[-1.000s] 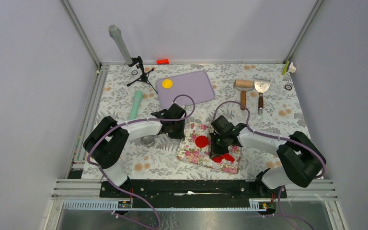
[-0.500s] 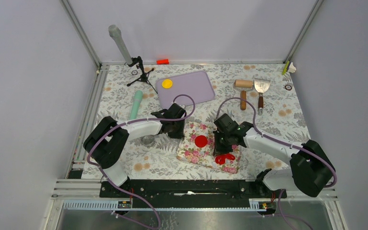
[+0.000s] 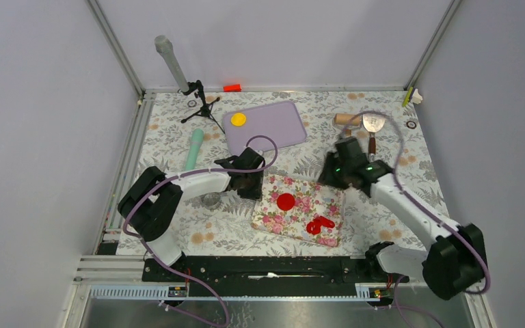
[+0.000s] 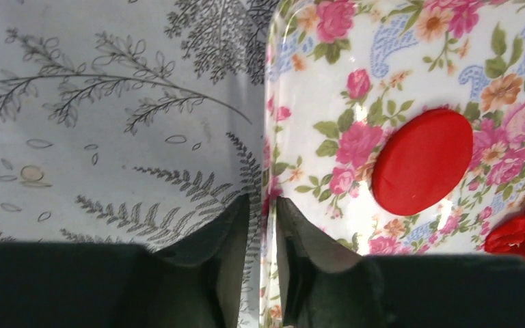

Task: Roll out the dumpling wrappers from the dough
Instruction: Pick up the spatula from the center of the board.

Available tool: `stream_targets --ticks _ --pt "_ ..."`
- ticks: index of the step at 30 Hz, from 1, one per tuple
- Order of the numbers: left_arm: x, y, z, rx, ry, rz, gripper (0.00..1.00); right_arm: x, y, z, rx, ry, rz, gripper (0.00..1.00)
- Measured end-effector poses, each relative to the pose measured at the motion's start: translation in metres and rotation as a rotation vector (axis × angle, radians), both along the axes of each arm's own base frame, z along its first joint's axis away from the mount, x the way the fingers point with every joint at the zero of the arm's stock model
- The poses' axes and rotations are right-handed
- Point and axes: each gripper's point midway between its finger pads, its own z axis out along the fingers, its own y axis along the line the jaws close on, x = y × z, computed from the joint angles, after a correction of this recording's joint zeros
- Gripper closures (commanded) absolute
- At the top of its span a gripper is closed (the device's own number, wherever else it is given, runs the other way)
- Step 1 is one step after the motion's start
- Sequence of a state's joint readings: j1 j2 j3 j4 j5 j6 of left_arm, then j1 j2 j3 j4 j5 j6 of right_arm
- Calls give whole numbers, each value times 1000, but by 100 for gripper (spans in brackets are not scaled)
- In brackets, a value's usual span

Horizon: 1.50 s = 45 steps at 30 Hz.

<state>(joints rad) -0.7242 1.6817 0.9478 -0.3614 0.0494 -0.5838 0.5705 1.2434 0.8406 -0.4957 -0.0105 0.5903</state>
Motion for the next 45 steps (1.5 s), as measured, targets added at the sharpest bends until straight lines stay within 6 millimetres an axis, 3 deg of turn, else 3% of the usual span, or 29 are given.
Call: stream_targets --ticks 4,7,10,16,24,28,30,33,35,37,42,45 --pt "-3 7 5 24 -3 -10 49 58 -94 33 -17 -156 -326 38" --pt "-1 8 17 25 -23 -12 44 78 -144 30 -70 -167 -465 32" --pt "5 7 34 15 -61 -12 43 92 -175 12 -114 -100 -532 26" --pt "12 5 69 -15 -131 -14 37 142 -225 -20 -190 8 -608 21" --pt "15 10 135 -89 -254 0 34 198 -249 -35 -228 4 -584 26" --pt "16 13 160 -116 -303 10 33 232 -253 -62 -235 27 -540 31" --pt "16 15 165 -115 -314 16 33 234 -254 -79 -245 61 -526 34" --pt "14 21 165 -100 -310 23 33 241 -256 -79 -259 57 -509 42" --pt "14 23 163 -90 -305 28 33 240 -257 -82 -267 65 -500 64" --pt "13 26 162 -82 -301 32 33 239 -258 -83 -276 69 -491 98" --pt "15 29 162 -71 -300 41 35 237 -256 -81 -259 65 -498 100" --pt "16 32 169 -62 -304 51 36 223 -249 -80 -235 81 -499 100"
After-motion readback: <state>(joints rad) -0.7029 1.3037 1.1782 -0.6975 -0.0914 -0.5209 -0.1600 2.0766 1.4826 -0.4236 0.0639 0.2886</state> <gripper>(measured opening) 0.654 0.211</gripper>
